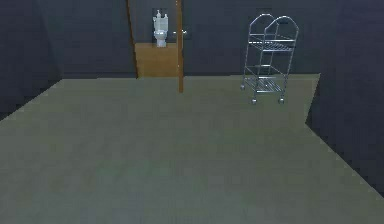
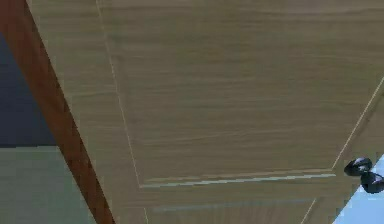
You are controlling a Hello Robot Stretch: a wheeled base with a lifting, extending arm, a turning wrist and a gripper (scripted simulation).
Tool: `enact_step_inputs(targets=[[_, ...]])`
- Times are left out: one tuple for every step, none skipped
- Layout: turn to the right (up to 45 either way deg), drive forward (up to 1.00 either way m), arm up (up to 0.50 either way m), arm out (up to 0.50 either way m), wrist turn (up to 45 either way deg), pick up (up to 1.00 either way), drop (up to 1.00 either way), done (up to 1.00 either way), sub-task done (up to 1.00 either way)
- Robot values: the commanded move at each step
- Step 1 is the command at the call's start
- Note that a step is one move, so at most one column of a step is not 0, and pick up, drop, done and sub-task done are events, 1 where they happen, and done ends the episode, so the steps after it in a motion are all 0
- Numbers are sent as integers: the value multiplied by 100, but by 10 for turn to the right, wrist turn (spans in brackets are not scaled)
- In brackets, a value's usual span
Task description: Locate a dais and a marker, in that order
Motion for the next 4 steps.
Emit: enact_step_inputs(targets=[[0, 45, 0, 0, 0, 0, 0, 0, 0], [-120, 0, 0, 0, 0, 0, 0, 0, 0], [0, 100, 0, 0, 0, 0, 0, 0, 0], [0, 100, 0, 0, 0, 0, 0, 0, 0]])
